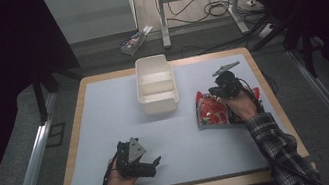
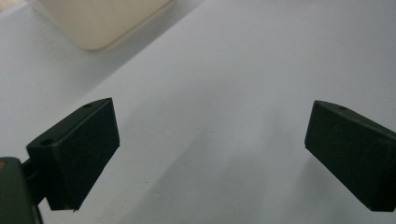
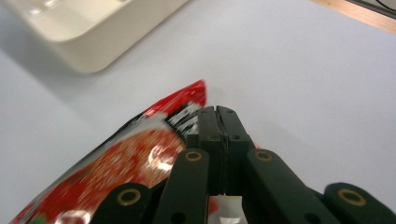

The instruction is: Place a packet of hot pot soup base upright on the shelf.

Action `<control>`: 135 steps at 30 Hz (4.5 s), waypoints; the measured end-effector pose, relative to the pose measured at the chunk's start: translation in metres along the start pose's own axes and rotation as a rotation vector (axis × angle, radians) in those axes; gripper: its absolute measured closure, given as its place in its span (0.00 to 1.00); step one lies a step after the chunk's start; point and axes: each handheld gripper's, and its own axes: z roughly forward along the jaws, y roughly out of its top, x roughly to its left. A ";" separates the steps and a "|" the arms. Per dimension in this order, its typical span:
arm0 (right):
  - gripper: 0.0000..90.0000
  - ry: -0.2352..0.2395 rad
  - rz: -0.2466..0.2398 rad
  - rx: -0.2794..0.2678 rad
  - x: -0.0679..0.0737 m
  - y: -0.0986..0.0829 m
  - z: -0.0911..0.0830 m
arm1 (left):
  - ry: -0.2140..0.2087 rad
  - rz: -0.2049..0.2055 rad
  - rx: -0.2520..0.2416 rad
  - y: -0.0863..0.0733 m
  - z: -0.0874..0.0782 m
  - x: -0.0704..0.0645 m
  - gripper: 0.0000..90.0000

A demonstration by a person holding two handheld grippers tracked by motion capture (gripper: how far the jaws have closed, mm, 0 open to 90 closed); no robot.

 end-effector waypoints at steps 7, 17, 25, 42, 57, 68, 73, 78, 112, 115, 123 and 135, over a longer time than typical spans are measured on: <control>0.99 -0.056 0.016 0.032 -0.006 0.010 0.023 | -0.003 -0.008 -0.002 0.000 0.000 0.000 0.03; 0.99 -0.050 0.047 0.085 -0.007 0.007 0.046 | -0.006 -0.004 0.009 0.000 0.001 0.000 0.03; 0.99 -0.022 -0.011 0.099 0.009 0.008 0.042 | -0.009 -0.005 0.014 0.000 0.002 -0.001 0.03; 0.99 0.085 -0.038 0.085 0.038 -0.009 0.025 | -0.008 -0.006 0.025 -0.001 0.003 -0.001 0.03; 0.93 0.023 -0.054 0.026 0.024 -0.021 -0.012 | -0.015 -0.018 0.029 0.000 0.003 0.000 0.04; 0.98 -0.147 0.069 0.006 -0.040 -0.046 -0.048 | -0.014 -0.016 0.033 0.000 0.003 -0.001 0.04; 0.98 -0.240 0.180 0.019 -0.074 -0.070 -0.063 | -0.014 -0.005 0.044 0.000 0.003 -0.001 0.04; 0.98 -0.248 0.213 0.077 -0.085 -0.085 -0.058 | -0.016 -0.014 0.039 0.000 0.004 -0.002 0.04; 0.89 -0.055 0.035 0.076 0.004 -0.078 -0.050 | -0.109 -0.045 0.029 0.008 0.005 -0.008 0.03; 0.77 -0.051 0.033 0.022 0.004 -0.082 -0.061 | -0.123 -0.046 0.015 0.011 0.004 -0.010 0.06; 0.30 0.010 0.014 -0.036 0.021 -0.098 -0.080 | -0.147 -0.002 -0.018 0.027 0.008 -0.017 0.22; 0.02 0.066 0.000 -0.030 0.036 -0.121 -0.094 | -0.312 0.031 -0.075 0.063 0.036 -0.029 0.99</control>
